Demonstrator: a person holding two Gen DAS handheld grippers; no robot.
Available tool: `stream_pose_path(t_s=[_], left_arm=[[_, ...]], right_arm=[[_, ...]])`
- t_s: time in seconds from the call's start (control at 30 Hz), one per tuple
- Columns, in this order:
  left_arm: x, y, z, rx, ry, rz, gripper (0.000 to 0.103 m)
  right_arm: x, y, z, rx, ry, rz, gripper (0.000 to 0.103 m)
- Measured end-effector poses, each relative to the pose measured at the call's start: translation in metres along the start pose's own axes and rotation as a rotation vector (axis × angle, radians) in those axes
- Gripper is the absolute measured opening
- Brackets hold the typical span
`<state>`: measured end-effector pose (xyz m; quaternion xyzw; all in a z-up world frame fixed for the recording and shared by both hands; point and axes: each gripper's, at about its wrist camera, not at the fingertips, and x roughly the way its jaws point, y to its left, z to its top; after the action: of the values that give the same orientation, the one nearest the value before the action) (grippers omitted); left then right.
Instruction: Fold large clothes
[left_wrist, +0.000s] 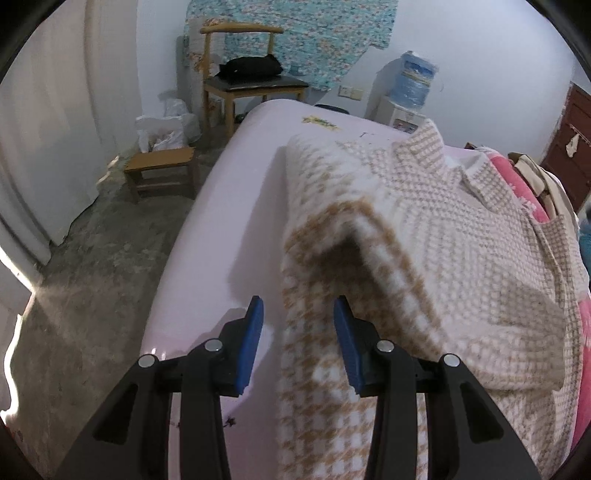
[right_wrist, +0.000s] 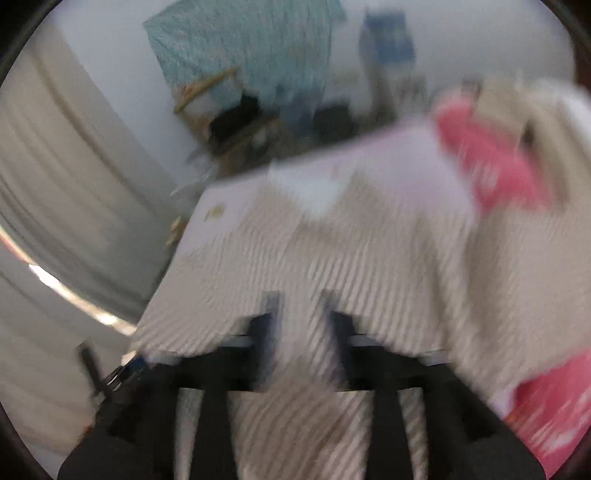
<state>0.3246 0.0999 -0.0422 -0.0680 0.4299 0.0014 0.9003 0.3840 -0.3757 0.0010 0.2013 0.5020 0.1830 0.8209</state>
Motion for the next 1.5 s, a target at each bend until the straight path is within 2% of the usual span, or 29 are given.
stream_pose_path(t_s=[0.1, 0.17, 0.23, 0.27, 0.33, 0.37, 0.4, 0.43, 0.47, 0.57, 0.63, 0.7, 0.77, 0.87, 1.0, 1.13, 1.2, 1.27, 1.33, 1.4, 1.5], left_arm=[[0.005, -0.001, 0.006, -0.001, -0.005, 0.011, 0.039], [0.009, -0.001, 0.010, -0.007, -0.011, 0.016, 0.039], [0.013, -0.001, 0.014, -0.013, -0.019, 0.030, 0.039], [0.015, -0.002, 0.015, -0.016, -0.020, 0.028, 0.039], [0.017, -0.003, 0.016, -0.017, -0.024, 0.039, 0.039], [0.018, -0.004, 0.016, -0.017, -0.027, 0.040, 0.039], [0.019, -0.004, 0.017, -0.018, -0.030, 0.042, 0.039], [0.020, -0.004, 0.017, -0.020, -0.031, 0.048, 0.039], [0.022, -0.003, 0.017, -0.026, -0.028, 0.052, 0.039], [0.025, 0.001, 0.017, -0.045, -0.010, 0.053, 0.039], [0.025, 0.002, 0.017, -0.049, -0.009, 0.049, 0.039], [0.025, 0.001, 0.016, -0.044, -0.007, 0.046, 0.041], [0.025, -0.001, 0.015, -0.034, -0.007, 0.041, 0.041], [0.025, -0.002, 0.015, -0.028, -0.005, 0.038, 0.041], [0.021, -0.001, 0.012, -0.010, 0.007, 0.028, 0.041], [0.010, 0.002, 0.006, 0.022, 0.025, -0.009, 0.041], [-0.002, 0.005, 0.004, 0.032, 0.025, -0.048, 0.041], [-0.023, 0.010, 0.009, 0.038, 0.009, -0.098, 0.041], [-0.040, 0.013, 0.019, 0.038, -0.016, -0.142, 0.041], [-0.048, 0.014, 0.033, 0.016, -0.022, -0.193, 0.041], [-0.038, 0.004, 0.059, -0.008, -0.011, -0.258, 0.041]], right_arm=[[0.035, -0.016, -0.039, 0.125, 0.148, 0.078, 0.063], [0.053, -0.031, -0.062, 0.207, 0.224, 0.079, 0.063], [0.068, -0.039, -0.073, 0.246, 0.257, 0.086, 0.062], [0.074, -0.039, -0.078, 0.247, 0.263, 0.102, 0.057], [0.082, -0.032, -0.083, 0.219, 0.272, 0.137, 0.026], [0.083, -0.027, -0.084, 0.197, 0.267, 0.130, 0.019], [0.084, -0.018, -0.082, 0.151, 0.249, 0.100, 0.008], [0.084, -0.013, -0.079, 0.130, 0.235, 0.076, 0.007], [0.083, -0.008, -0.073, 0.107, 0.213, 0.053, 0.006], [0.057, 0.024, -0.042, -0.026, 0.057, -0.006, 0.006], [0.031, 0.049, -0.020, -0.137, -0.094, -0.052, 0.005], [0.020, 0.058, -0.004, -0.219, -0.198, -0.154, 0.006], [0.026, 0.043, 0.009, -0.194, -0.176, -0.163, 0.006], [0.066, 0.010, 0.019, -0.126, -0.079, -0.189, 0.006], [0.076, -0.026, 0.027, -0.074, -0.046, -0.216, 0.006], [0.089, -0.059, 0.036, -0.019, 0.028, -0.278, 0.009], [0.093, -0.061, 0.035, -0.031, 0.031, -0.316, 0.013], [0.082, -0.053, 0.037, -0.068, -0.028, -0.388, 0.020], [0.069, -0.039, 0.038, -0.122, -0.099, -0.448, 0.032], [0.067, -0.025, 0.038, -0.178, -0.135, -0.442, 0.037], [0.087, -0.002, 0.029, -0.255, -0.069, -0.335, 0.037]])
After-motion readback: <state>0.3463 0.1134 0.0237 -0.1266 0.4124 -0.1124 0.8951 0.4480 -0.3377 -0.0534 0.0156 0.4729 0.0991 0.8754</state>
